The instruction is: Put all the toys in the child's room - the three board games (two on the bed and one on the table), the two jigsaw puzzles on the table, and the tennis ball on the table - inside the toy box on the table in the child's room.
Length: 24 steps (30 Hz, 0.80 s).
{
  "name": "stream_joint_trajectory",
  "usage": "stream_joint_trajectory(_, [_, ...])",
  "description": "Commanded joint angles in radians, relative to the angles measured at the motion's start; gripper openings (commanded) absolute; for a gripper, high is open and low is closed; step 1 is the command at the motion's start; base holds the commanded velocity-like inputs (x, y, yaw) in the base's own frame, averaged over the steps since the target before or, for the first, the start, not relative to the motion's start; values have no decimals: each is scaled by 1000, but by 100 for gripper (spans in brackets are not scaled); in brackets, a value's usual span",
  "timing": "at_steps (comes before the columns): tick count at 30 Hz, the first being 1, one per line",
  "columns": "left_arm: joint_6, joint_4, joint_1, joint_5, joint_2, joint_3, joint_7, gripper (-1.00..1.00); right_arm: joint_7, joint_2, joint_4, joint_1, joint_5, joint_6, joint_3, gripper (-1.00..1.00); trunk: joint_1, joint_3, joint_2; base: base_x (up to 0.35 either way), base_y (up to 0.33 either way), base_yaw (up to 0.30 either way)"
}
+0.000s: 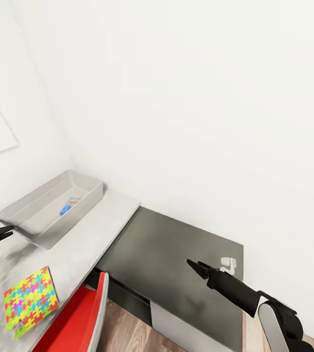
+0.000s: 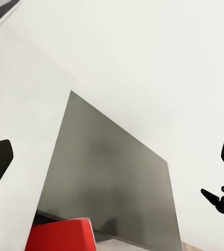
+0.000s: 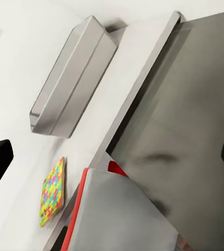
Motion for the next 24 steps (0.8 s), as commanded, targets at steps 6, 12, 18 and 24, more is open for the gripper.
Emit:
stream_joint_trajectory(6, [8, 0, -1, 1, 0, 0, -2, 100, 2, 1, 0, -1, -3, 6, -2, 100, 1, 7, -2, -1, -3, 85])
stream_joint_trajectory(12, [7, 0, -1, 1, 0, 0, -8, 100, 3, 2, 0, -1, -3, 6, -2, 100, 1, 17, -2, 0, -1, 79])
stream_joint_trajectory(18, [7, 0, -1, 1, 0, 0, -20, 100, 4, 0, 0, -1, -3, 6, -2, 100, 1, 26, -2, 0, 0, 75])
stream_joint_trajectory(24, [7, 0, -1, 1, 0, 0, -23, 100, 5, 1, 0, -1, -3, 6, -2, 100, 1, 35, -2, 0, 0, 74])
